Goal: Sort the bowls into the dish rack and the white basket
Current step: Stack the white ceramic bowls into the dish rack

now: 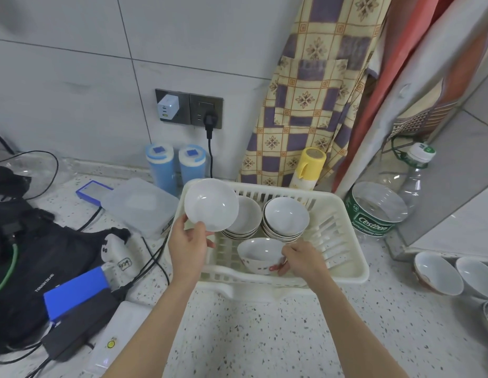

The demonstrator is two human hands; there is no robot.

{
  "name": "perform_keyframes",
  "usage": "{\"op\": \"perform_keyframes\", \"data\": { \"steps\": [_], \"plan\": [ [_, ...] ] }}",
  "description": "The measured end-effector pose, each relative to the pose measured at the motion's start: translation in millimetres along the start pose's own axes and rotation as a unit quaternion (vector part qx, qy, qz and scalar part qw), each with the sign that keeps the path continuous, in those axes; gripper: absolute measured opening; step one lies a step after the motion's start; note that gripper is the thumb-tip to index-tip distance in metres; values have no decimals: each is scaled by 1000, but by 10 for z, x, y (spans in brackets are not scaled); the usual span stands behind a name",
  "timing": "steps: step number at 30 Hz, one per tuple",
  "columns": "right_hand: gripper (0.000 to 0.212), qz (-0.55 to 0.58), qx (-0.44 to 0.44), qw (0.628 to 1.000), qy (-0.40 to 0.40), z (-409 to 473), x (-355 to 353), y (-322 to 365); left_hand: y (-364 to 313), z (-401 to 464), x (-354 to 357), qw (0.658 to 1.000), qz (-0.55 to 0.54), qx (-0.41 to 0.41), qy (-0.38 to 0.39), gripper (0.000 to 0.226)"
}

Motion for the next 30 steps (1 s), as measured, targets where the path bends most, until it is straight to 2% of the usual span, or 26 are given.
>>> {"op": "perform_keyframes", "data": {
  "steps": [6,13,17,20,26,30],
  "plan": [
    [30,-187,4,981,-43,24,18,-20,13,9,1,1000,5,1,0,31],
    [11,-243,28,969,-14,80,53,-52,25,35,9,1000,9,-6,6,30],
    [8,-263,42,964,1,114,60,-100,20,32,18,1000,11,-14,10,31],
    [13,-273,45,961,25,141,93,-128,13,39,20,1000,24,-12,13,32],
    [39,-310,35,949,42,139,114,-145,-13,30,31,997,63,-6,33,31],
    [43,-239,27,966,97,123,144,-138,-33,14,38,997,68,0,43,28]
  ]
}}
Point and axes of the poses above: each hand's wrist, its own z-axis towards the middle knuckle, its own x-axis out of the palm, y = z × x, the point moved 6 cm from there along z, towards the middle knuckle, and after that the axes turned 9 degrees about z, right-handed, at the moved point
